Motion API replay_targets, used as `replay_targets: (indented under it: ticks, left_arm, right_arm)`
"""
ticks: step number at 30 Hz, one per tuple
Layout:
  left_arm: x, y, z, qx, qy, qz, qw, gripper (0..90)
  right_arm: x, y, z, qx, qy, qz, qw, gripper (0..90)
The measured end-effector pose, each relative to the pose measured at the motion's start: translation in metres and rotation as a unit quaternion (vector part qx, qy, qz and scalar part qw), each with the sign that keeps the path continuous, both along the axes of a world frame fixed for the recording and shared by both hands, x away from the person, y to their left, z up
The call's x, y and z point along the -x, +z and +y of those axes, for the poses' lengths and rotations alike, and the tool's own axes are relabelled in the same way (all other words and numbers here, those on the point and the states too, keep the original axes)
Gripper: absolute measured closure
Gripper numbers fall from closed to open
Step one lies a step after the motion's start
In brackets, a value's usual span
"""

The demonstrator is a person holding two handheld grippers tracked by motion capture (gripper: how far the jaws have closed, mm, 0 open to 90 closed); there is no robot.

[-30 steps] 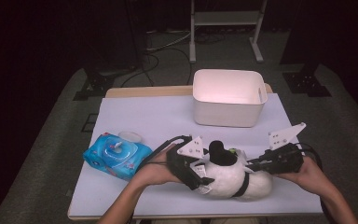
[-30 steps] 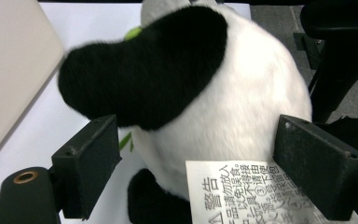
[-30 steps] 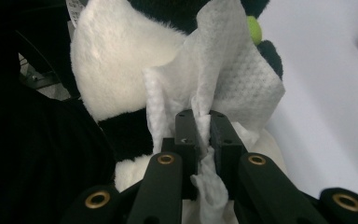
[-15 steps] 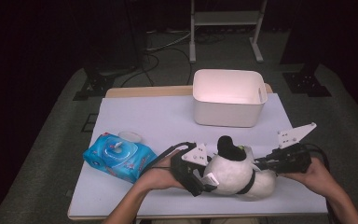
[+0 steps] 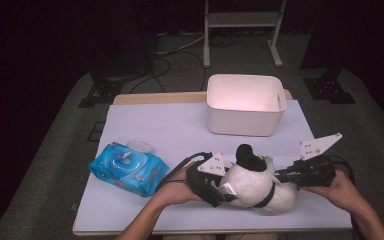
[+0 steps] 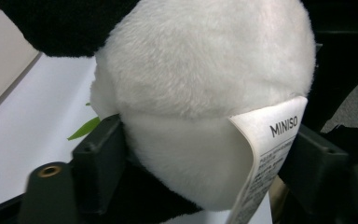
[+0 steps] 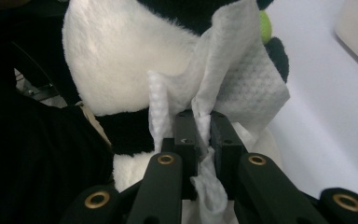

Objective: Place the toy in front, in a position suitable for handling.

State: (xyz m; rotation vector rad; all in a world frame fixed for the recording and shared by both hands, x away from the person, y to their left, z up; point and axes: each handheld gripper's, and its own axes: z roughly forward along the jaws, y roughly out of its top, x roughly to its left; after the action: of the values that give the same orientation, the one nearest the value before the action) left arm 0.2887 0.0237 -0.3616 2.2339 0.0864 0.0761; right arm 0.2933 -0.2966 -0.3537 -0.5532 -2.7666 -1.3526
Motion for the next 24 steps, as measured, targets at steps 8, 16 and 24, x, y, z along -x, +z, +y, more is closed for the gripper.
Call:
replay_targets:
  ticks: [8, 16, 24]
  left_arm:
    - [-0.004, 0.008, 0.007, 0.006, 0.008, 0.002, 0.9999, 32.4]
    - [-0.005, 0.025, 0.016, 0.014, 0.017, -0.012, 0.9997, 37.9]
    - [-0.005, 0.044, 0.03, 0.007, 0.025, -0.025, 0.9994, 37.9]
  right_arm:
    - [-0.003, 0.002, 0.004, -0.018, -0.002, -0.006, 0.9998, 82.7]
    - [-0.009, 0.004, 0.009, -0.036, 0.003, -0.006, 0.9993, 82.8]
    - [-0.014, -0.004, 0.023, -0.076, 0.016, 0.002, 0.997, 82.8]
